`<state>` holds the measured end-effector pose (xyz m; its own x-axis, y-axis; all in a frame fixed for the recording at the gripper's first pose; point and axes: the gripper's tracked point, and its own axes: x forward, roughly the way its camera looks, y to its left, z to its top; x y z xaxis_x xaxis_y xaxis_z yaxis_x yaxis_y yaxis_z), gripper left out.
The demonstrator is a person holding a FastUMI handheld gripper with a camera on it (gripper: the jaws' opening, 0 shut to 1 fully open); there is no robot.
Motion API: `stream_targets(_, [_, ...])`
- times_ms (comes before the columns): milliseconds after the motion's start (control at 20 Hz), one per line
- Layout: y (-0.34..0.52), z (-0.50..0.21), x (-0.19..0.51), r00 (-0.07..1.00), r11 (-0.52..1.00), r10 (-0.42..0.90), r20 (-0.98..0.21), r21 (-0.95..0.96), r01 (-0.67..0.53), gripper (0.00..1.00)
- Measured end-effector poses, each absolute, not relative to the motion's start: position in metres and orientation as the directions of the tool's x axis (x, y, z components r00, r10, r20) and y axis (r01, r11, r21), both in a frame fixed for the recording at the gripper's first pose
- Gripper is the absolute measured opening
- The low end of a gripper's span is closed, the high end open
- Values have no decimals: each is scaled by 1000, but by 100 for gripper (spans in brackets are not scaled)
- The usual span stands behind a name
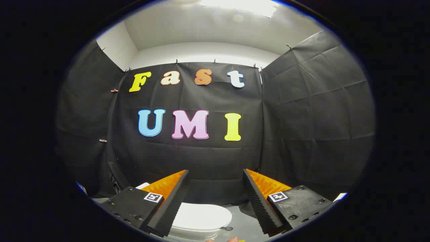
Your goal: Open the toilet lid.
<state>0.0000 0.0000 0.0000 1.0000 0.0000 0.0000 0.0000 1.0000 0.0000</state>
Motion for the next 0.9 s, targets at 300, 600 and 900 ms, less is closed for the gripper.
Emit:
stream_targets(300, [-5, 4, 0, 1000, 1000, -9, 10, 0, 9, 98])
stream_targets(600, [0, 2, -1, 1000, 1000, -1, -1, -2, 1, 98])
stream_targets(900, [1, 4, -2, 1000, 1000, 0, 2, -4, 0, 98])
